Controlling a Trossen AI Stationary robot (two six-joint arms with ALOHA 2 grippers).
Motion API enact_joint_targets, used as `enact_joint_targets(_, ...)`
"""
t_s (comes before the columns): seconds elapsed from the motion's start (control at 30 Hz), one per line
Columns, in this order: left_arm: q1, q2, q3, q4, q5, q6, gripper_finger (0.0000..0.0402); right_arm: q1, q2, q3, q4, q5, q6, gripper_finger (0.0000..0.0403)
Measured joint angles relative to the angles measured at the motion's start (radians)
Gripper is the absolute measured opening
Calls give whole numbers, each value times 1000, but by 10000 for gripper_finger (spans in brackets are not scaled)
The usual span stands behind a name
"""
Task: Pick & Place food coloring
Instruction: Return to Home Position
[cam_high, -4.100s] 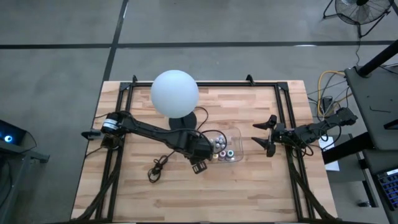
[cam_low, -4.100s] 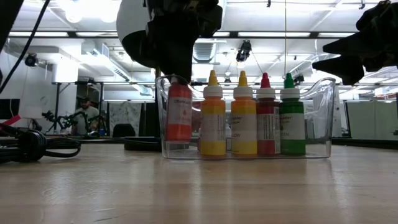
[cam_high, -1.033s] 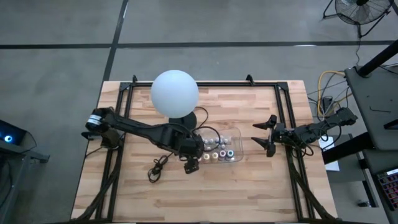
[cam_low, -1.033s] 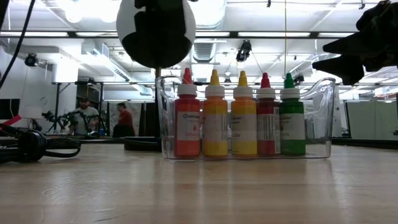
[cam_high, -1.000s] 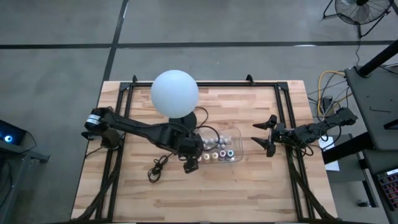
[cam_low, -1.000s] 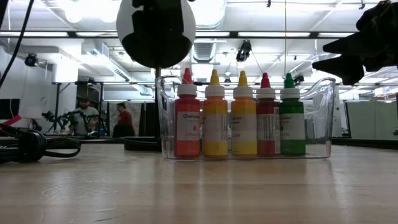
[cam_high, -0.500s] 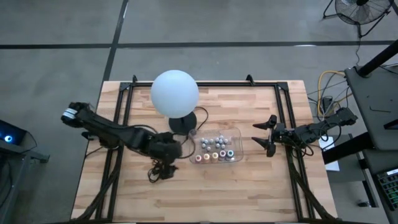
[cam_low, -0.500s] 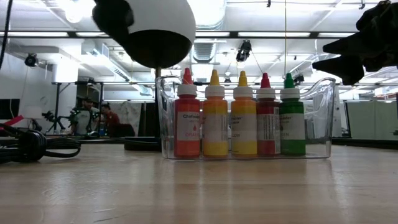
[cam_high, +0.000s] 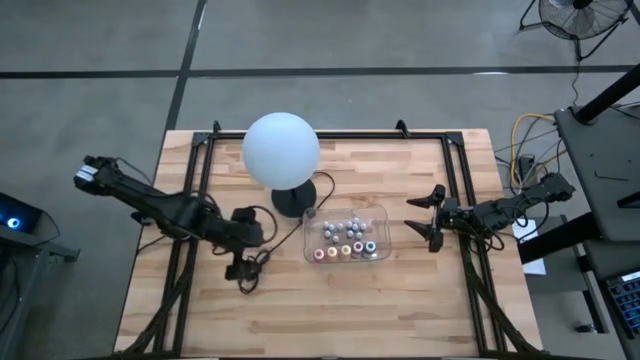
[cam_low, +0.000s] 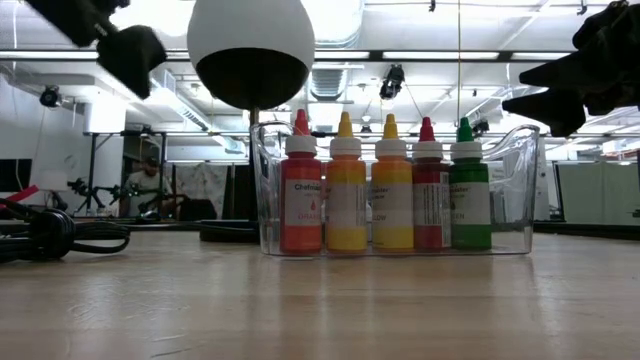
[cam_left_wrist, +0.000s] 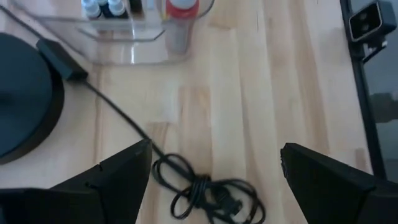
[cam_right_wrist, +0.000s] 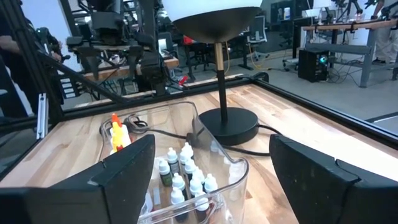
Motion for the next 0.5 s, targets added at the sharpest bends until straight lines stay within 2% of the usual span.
enact_joint_targets(0.23, 1, -162, -184, 90, -31, -14, 325, 0, 0, 0, 0, 0, 0, 298)
enact_joint_targets(0.5, 1, -346, -378, 177, -77, -142, 325, -1, 0, 0, 0, 0, 0, 303)
